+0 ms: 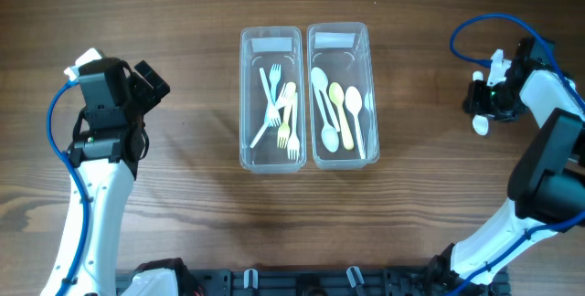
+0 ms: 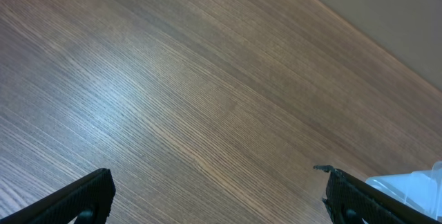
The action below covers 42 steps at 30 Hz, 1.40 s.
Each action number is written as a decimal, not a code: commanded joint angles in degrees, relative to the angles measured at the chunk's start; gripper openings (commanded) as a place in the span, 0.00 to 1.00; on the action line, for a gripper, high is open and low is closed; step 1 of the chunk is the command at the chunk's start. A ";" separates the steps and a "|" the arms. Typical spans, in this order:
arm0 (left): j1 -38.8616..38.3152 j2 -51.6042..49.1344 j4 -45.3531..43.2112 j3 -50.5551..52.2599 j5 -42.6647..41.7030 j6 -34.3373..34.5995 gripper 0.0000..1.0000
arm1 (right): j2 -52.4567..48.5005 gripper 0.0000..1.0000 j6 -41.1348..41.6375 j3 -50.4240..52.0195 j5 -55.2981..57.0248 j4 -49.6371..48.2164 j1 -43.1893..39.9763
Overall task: Pack container
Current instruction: 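Move the right gripper to the last white spoon and grasp it, then carry the last white spoon into the right container and release it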
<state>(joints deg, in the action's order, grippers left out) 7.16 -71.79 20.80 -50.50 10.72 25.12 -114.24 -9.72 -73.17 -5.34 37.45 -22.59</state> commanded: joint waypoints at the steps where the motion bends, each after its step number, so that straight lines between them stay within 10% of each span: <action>1: 0.26 0.44 -0.11 0.02 0.70 -0.92 1.00 | -2.97 0.33 -0.85 2.14 0.90 0.57 0.02; 8: 0.26 0.44 -0.11 0.02 0.70 -0.92 1.00 | -2.97 0.04 -0.68 2.14 0.79 0.31 0.04; 42: 0.26 0.44 -0.11 0.02 0.70 -0.92 1.00 | 23.41 0.04 6.95 -2.80 -30.77 2.51 9.75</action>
<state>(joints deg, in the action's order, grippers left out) 7.16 -71.79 20.80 -50.50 10.72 25.12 -94.13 -4.60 -74.70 -31.48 39.18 -17.37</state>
